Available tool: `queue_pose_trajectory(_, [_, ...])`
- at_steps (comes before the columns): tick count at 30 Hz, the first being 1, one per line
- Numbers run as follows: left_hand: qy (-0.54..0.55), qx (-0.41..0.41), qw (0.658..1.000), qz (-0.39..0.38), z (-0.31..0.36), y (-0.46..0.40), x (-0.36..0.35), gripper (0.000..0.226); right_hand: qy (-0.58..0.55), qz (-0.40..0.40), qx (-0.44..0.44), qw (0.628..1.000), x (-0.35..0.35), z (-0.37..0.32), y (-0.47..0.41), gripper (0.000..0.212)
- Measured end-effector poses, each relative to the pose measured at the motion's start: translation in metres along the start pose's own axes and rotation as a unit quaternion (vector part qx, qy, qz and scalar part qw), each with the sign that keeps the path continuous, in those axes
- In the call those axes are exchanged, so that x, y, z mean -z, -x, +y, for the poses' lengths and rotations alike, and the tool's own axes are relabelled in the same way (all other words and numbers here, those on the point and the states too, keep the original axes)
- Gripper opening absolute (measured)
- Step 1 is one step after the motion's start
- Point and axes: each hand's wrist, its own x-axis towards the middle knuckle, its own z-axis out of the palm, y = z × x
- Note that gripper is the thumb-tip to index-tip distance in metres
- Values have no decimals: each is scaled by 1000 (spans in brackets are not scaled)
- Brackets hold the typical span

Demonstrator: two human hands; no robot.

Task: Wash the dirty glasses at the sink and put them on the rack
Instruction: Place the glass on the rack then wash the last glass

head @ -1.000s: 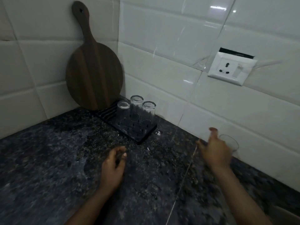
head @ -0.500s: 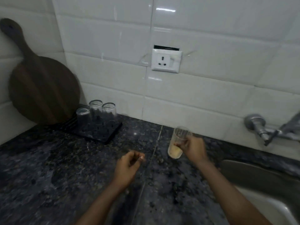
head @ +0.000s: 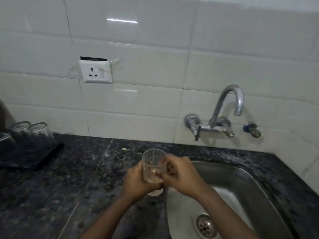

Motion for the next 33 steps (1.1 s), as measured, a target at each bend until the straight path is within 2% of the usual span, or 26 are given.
queue_pose_trajectory(2, [4, 18, 1000, 18, 12, 1, -21, 69, -51, 74, -19, 996, 22, 25, 4, 46])
queue_pose_trajectory(4, [0, 39, 999, 35, 28, 6, -38, 70, 3, 167, -38, 985, 38, 57, -3, 62])
queue_pose_trajectory(5, [-4, 47, 998, 43, 34, 9, -46, 71, 36, 187, -57, 980, 45, 71, -9, 68])
queue_pose_trajectory(8, [-36, 69, 996, 48, 48, 22, -65, 73, 114, 153, -128, 973, 53, 113, -33, 81])
queue_pose_trajectory(11, [-55, 85, 994, 48, 56, 32, -79, 77, 131, 127, -150, 972, 58, 137, -60, 84])
queue_pose_trajectory(14, [-89, 88, 991, 56, 65, 35, -86, 78, 145, 121, -136, 973, 59, 149, -79, 75])
queue_pose_trajectory(17, [-107, 83, 989, 51, 68, 36, -88, 78, 155, 131, -115, 972, 53, 154, -85, 55])
queue_pose_trajectory(19, [-108, 87, 989, 42, 67, 38, -88, 77, 168, 107, -108, 974, 50, 157, -84, 50])
queue_pose_trajectory(22, [-118, 97, 988, 33, 66, 41, -88, 74, 199, 68, -101, 972, 53, 156, -85, 55])
queue_pose_trajectory(25, [-108, 120, 987, 21, 62, 40, -98, 74, 214, 80, -76, 971, 54, 161, -74, 69])
queue_pose_trajectory(27, [-102, 139, 985, -2, 57, 42, -109, 74, 150, 101, -89, 979, 48, 174, -47, 59])
queue_pose_trajectory(30, [-87, 160, 983, -32, 46, 43, -131, 77, 5, 100, -152, 983, 32, 197, 10, 17])
queue_pose_trajectory(33, [-57, 159, 983, -66, 49, 37, -155, 62, -77, 40, -261, 961, 23, 218, 57, 13])
